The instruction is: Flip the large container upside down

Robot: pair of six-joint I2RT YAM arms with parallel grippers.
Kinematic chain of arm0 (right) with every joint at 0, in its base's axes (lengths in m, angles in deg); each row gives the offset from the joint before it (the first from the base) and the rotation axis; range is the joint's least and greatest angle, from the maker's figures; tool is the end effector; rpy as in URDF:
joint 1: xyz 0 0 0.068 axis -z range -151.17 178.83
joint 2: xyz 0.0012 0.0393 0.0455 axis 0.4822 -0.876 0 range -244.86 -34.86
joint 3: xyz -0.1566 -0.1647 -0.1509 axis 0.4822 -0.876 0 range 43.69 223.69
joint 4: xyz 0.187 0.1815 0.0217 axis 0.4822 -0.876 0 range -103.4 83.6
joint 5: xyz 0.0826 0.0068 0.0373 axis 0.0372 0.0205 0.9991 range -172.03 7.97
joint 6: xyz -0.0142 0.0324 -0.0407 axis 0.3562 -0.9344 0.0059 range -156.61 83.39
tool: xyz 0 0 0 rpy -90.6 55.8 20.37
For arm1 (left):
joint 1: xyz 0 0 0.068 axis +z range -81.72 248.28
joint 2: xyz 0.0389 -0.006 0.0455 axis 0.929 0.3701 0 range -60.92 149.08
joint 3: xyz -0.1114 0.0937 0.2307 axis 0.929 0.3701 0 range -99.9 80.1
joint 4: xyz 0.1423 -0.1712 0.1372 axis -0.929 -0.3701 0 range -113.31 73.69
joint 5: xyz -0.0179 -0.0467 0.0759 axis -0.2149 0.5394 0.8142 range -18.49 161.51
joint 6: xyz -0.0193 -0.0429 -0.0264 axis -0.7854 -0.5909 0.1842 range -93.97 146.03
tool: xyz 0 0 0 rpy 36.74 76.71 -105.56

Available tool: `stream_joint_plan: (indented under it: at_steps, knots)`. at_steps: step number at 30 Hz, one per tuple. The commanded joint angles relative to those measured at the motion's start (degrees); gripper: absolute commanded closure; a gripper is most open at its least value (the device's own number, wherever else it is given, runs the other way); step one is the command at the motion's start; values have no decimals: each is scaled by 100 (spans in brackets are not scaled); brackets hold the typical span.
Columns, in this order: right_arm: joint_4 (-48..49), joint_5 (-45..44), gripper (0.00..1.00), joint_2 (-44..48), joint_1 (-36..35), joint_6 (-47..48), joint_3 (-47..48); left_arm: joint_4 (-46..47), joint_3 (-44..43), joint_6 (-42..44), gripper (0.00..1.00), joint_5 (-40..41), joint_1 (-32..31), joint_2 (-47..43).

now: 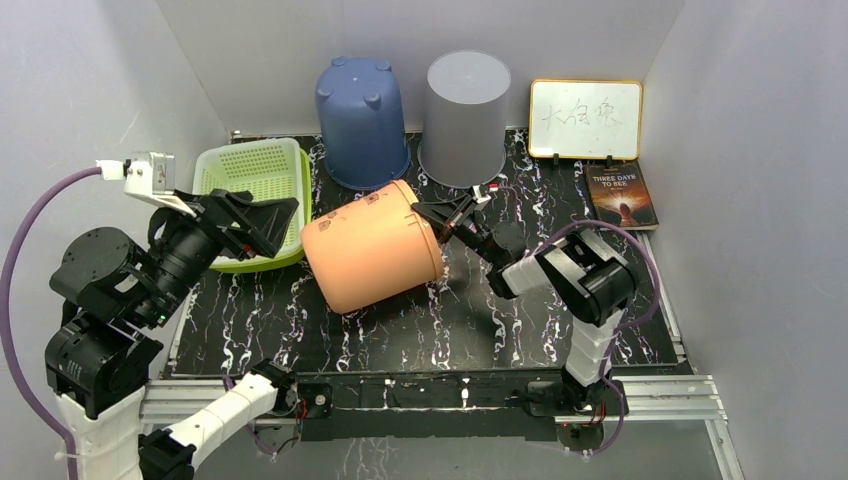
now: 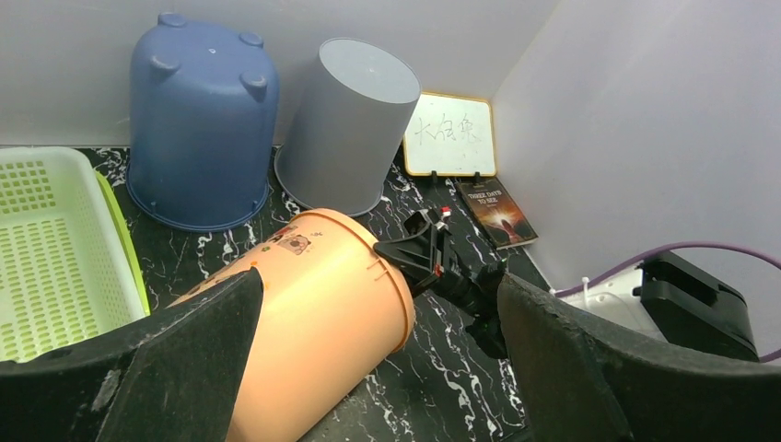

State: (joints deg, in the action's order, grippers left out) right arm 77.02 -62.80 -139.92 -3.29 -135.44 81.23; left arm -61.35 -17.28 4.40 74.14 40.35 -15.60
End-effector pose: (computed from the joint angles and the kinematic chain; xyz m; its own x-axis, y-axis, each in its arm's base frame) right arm 0.2827 0.1914 0.1944 -0.7968 0.6014 0.0585 -0.1110 -0.2408 0.9642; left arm 0.0418 -0.0203 0.5447 -0.0571 -0.3865 -0.9205 0.4373 0.8192 -0.3710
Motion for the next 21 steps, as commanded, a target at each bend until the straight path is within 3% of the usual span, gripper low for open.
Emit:
stream_joint_plan:
  at_steps: [1,11,21]
  knots:
    - [2083,46,98,-672,208,-469,144,-15,-141,80,2,47,6,172]
    - [2090,1261,98,-1190,1410,-781,-333,-93,-226,115,2,151,9,209]
    - [2078,2277,95,-1499,2767,-280,-836,67,137,63,2,88,13,112]
